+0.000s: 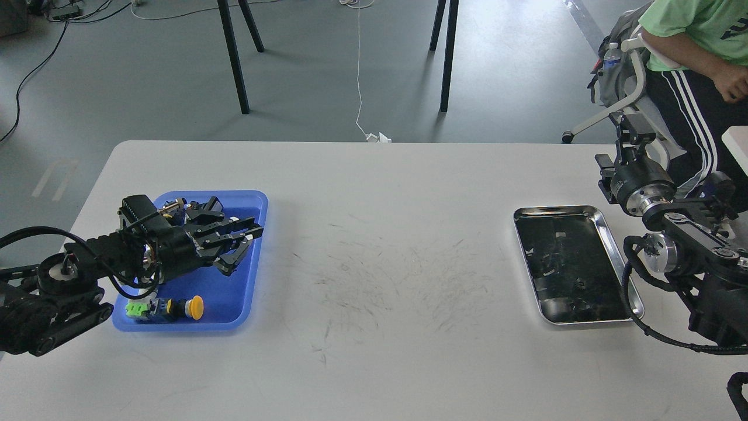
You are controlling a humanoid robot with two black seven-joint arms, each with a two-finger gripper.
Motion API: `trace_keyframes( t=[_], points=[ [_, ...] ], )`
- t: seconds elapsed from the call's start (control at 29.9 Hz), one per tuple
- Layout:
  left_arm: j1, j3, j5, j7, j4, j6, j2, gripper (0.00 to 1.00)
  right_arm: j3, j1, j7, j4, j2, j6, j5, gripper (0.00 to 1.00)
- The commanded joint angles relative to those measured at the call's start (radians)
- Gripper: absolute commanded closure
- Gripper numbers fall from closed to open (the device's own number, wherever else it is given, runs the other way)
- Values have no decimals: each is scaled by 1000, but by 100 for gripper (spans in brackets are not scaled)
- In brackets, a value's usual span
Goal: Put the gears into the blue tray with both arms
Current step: 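Carry the black part into the blue tray with the left gripper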
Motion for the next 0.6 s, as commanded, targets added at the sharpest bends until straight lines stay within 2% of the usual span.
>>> trace_keyframes(
  t=[0.0, 0.23, 0.57],
  points=[
    [13, 2, 1, 0, 19, -2, 15, 89, -1, 0, 1, 1, 0, 0, 0, 8],
    [27, 16, -4, 0, 146, -4, -1, 89, -1, 0, 1, 1, -1, 0, 0, 7],
    [42, 20, -4, 0, 140, -2, -1, 88, -1, 0, 0, 1, -1, 0, 0, 7]
  ],
)
